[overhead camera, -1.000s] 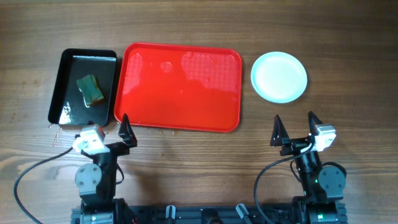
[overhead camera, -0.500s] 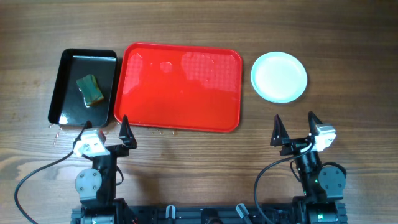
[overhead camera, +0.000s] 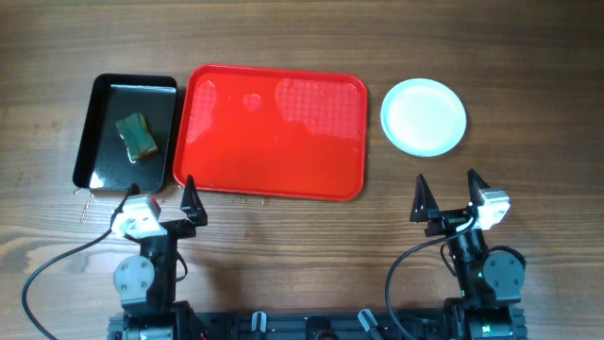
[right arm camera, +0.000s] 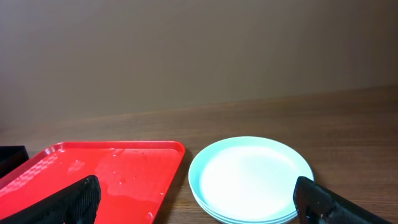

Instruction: Clean dirty plates on tray and stack at the side

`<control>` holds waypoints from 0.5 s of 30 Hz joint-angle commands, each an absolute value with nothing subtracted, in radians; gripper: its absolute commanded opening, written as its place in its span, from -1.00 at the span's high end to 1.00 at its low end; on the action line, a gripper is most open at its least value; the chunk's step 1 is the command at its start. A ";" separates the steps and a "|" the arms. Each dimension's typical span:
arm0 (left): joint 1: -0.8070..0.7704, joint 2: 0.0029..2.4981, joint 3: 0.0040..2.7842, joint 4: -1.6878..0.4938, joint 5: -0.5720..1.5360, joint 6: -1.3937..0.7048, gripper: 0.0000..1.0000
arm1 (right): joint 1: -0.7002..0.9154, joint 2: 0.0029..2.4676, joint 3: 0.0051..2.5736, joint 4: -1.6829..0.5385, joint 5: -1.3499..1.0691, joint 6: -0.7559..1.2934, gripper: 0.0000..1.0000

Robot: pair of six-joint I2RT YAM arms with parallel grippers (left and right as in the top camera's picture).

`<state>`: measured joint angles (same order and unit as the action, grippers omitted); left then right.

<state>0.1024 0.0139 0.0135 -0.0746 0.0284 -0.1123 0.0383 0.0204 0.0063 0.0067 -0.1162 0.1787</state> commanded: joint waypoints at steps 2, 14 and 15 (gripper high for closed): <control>0.107 0.003 0.006 -0.075 0.037 -0.093 -1.00 | 0.036 0.017 0.005 0.010 -0.134 0.186 -1.00; 0.107 0.003 0.006 -0.075 0.037 -0.093 -1.00 | 0.036 0.017 0.005 0.010 -0.134 0.186 -0.99; 0.107 0.003 0.006 -0.075 0.037 -0.093 -1.00 | 0.036 0.017 0.005 0.010 -0.134 0.186 -0.99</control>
<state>0.1024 0.0139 0.0135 -0.0746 0.0284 -0.1123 0.0383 0.0204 0.0063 0.0067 -0.1162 0.1787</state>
